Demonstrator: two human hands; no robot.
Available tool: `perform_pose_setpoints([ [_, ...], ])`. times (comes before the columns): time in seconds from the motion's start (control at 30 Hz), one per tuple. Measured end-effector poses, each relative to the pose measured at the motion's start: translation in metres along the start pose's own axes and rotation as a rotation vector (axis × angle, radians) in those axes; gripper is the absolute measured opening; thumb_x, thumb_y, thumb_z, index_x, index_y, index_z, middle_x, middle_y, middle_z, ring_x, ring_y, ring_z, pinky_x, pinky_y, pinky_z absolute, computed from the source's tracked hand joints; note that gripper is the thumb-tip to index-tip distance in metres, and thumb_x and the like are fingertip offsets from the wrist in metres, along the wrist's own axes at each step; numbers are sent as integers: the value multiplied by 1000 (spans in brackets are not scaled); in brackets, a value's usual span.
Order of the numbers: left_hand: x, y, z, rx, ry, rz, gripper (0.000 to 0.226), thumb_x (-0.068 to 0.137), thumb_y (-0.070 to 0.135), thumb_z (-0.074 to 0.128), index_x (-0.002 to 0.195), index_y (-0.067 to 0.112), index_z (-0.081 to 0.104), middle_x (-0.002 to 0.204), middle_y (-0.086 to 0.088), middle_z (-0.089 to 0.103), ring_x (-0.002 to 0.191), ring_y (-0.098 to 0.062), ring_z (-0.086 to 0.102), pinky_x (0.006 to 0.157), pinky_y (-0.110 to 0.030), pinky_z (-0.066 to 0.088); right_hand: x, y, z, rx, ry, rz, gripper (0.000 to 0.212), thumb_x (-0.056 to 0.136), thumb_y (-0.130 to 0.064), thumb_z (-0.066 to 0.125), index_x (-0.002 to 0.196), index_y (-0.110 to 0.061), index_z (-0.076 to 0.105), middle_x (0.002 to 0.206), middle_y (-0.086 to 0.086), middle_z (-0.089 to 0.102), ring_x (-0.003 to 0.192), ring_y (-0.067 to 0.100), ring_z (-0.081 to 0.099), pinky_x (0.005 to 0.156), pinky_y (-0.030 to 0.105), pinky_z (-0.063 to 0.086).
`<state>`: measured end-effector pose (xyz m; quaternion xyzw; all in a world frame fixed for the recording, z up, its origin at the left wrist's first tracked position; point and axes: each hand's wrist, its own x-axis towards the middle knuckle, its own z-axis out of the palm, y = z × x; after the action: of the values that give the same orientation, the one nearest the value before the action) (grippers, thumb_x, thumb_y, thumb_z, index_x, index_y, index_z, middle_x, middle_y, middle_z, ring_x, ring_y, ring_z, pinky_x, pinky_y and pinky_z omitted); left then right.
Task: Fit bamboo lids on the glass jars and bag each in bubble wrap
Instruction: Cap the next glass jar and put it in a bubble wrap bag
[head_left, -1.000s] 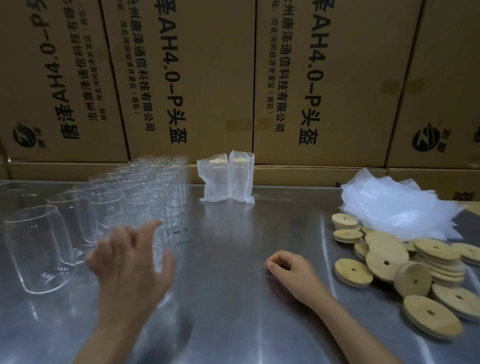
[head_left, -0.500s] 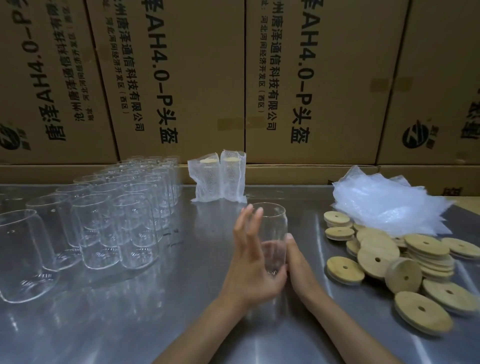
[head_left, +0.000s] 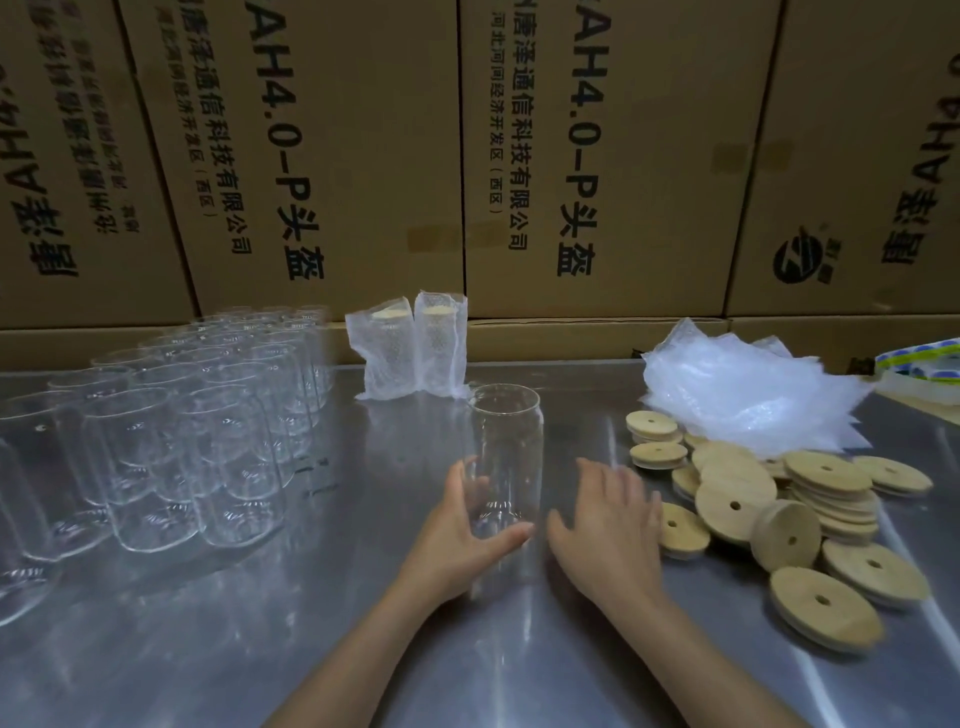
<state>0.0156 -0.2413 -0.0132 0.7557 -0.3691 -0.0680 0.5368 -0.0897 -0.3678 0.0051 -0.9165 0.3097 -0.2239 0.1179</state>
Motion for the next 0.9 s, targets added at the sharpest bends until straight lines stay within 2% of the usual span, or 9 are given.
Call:
perform_pose_setpoints([
  [0.07,-3,0,0,17,-8,-25,88,74,41,80,140,33,23,125,17,49,107,18,50,87,-3,37,-1,3,-5,-106,-94,114,80,91,-50,47,151,-18,7,157,4,13,144,39,7,114,56,10],
  [0.13,-5,0,0,27,-14,-30,90,74,43,79,143,30,23,126,17,50,107,19,49,85,-1,38,-2,3,-7,-125,-192,175,81,92,-54,43,152,-18,2,157,6,11,141,44,10,114,56,14],
  [0.2,-5,1,0,39,-17,-29,89,74,44,79,142,30,24,126,18,50,105,22,47,85,-1,39,-4,2,-6,-154,-203,110,76,95,-53,40,152,-17,5,156,7,17,139,40,20,114,49,19],
  [0.37,-7,5,0,47,-3,-32,89,73,43,79,143,26,26,133,8,51,117,0,53,102,-23,41,-4,-2,-4,79,-133,-130,68,94,-36,50,151,-17,15,147,5,38,135,26,33,108,36,30],
  [0.47,-8,5,0,44,1,-37,86,73,41,80,141,27,28,133,7,50,117,-1,52,103,-24,41,0,1,-4,-25,-72,-78,66,94,-40,48,150,-23,18,151,3,31,138,27,25,113,41,26],
  [0.53,-8,6,0,51,-2,-39,81,73,43,80,136,32,28,131,10,51,112,5,52,100,-21,41,3,7,-3,-54,-153,-23,62,95,-50,44,150,-29,22,153,4,29,137,30,28,111,42,28],
  [0.63,-8,6,0,49,-7,-46,76,73,44,80,128,40,28,126,15,50,107,12,49,98,-21,40,7,14,1,-43,-197,-26,52,95,-55,42,142,-32,37,140,6,44,127,28,39,99,36,38],
  [0.77,-7,7,-1,60,3,-42,78,71,48,80,131,39,31,125,15,52,109,4,53,97,-22,41,19,14,-6,350,16,39,41,95,-45,50,133,-31,52,125,8,56,119,27,51,94,35,41],
  [0.9,-8,7,-3,60,-9,-40,68,70,50,80,117,49,31,123,16,53,107,6,53,94,-21,43,23,3,-28,868,317,-96,30,92,-40,61,121,-36,57,120,-9,61,111,7,57,93,32,47],
])
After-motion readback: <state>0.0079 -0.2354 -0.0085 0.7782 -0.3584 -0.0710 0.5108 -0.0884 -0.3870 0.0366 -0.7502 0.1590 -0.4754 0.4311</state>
